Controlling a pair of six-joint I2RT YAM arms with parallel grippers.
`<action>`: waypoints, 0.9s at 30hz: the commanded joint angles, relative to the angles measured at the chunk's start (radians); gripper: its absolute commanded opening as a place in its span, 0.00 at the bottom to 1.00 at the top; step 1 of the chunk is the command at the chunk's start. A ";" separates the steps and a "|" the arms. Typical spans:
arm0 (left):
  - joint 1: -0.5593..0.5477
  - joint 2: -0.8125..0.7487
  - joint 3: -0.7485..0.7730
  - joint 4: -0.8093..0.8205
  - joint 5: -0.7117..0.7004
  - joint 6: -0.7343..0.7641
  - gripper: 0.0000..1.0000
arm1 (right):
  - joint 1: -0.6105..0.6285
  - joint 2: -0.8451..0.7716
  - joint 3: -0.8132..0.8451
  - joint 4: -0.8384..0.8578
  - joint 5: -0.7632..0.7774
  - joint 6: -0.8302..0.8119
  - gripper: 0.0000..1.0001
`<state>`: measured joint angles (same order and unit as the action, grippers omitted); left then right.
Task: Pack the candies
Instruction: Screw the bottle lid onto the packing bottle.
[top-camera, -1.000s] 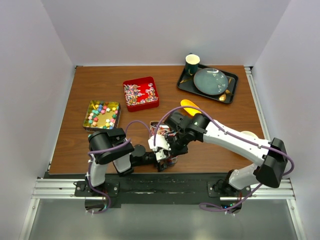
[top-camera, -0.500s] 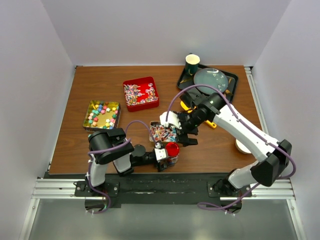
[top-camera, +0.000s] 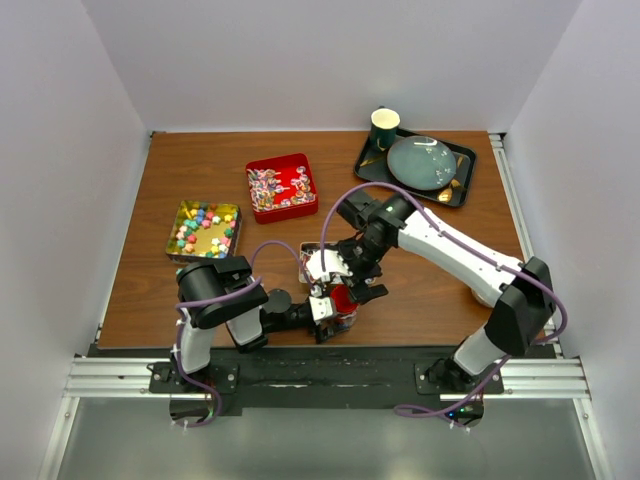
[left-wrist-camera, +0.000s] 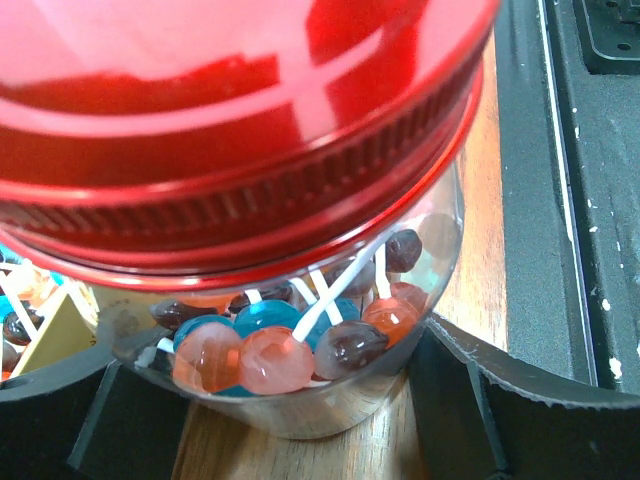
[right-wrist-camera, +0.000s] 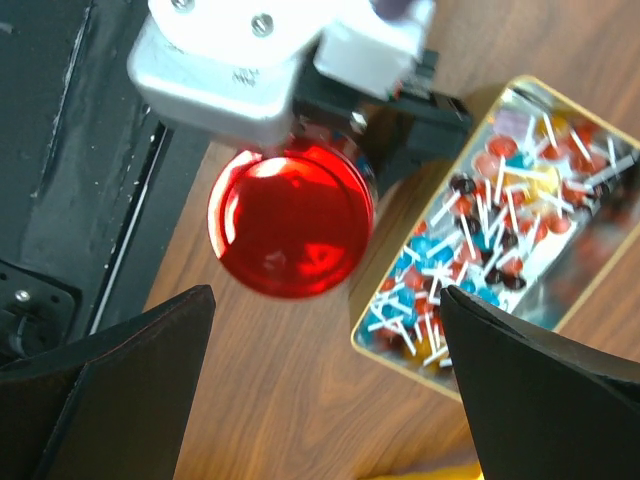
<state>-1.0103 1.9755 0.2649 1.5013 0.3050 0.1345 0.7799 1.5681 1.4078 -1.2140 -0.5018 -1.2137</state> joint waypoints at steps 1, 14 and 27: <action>0.006 0.054 -0.021 0.165 -0.073 0.096 0.00 | 0.045 0.003 0.026 -0.015 -0.050 -0.096 0.99; 0.006 0.052 -0.023 0.168 -0.078 0.093 0.00 | 0.070 0.023 -0.019 -0.012 -0.067 -0.050 0.60; 0.004 0.052 -0.019 0.163 -0.076 0.097 0.00 | 0.084 -0.049 -0.136 0.070 -0.027 0.071 0.70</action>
<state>-1.0103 1.9759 0.2665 1.5005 0.3050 0.1402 0.8513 1.5337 1.3212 -1.1278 -0.5446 -1.1900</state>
